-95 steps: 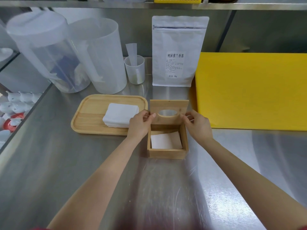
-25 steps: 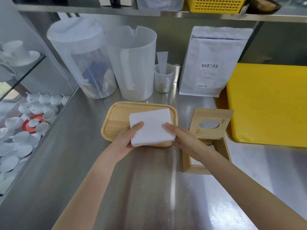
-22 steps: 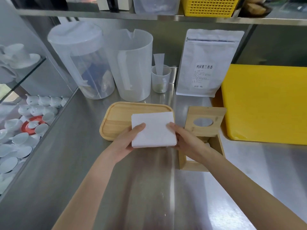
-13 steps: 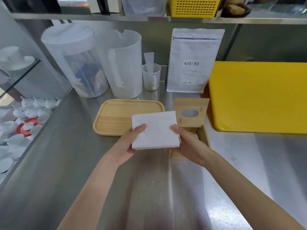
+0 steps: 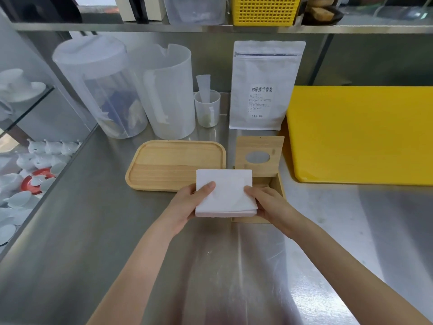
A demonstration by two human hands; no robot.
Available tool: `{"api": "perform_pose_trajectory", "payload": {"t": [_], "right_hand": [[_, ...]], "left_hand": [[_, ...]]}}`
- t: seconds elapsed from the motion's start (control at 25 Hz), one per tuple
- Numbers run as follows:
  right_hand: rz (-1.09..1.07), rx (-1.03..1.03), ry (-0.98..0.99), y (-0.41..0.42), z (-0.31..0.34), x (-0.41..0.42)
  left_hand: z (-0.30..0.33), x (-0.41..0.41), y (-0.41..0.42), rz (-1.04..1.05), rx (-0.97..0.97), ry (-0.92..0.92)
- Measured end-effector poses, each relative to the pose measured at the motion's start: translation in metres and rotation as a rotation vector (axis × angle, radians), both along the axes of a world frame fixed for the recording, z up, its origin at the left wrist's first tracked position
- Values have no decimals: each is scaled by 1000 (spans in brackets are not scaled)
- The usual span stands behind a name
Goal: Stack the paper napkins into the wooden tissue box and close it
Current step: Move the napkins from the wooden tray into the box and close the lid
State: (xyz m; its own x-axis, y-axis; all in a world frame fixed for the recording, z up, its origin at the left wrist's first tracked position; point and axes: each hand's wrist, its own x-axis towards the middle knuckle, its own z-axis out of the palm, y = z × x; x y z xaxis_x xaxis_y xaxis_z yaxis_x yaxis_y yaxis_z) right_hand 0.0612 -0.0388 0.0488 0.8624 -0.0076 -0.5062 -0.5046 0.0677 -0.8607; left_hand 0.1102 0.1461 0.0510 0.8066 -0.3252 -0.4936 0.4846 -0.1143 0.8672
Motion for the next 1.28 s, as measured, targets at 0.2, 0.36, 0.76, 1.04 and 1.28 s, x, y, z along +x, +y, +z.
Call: {"api": "perform_pose_trajectory", "payload": {"t": [0.2, 0.36, 0.76, 1.04, 1.28], "right_hand": [[-26, -73, -7, -1, 0, -3], [-40, -82, -13, -10, 3, -4], [-91, -381, 60, -46, 10, 2], [34, -837, 59, -55, 9, 17], [99, -888, 114, -56, 6, 26]], "left_hand": [[0, 0, -13, -10, 100, -65], [2, 2, -24, -24, 95, -71], [1, 14, -63, -181, 140, -15], [-7, 27, -75, -191, 315, -82], [-9, 24, -77, -147, 324, -72]]}}
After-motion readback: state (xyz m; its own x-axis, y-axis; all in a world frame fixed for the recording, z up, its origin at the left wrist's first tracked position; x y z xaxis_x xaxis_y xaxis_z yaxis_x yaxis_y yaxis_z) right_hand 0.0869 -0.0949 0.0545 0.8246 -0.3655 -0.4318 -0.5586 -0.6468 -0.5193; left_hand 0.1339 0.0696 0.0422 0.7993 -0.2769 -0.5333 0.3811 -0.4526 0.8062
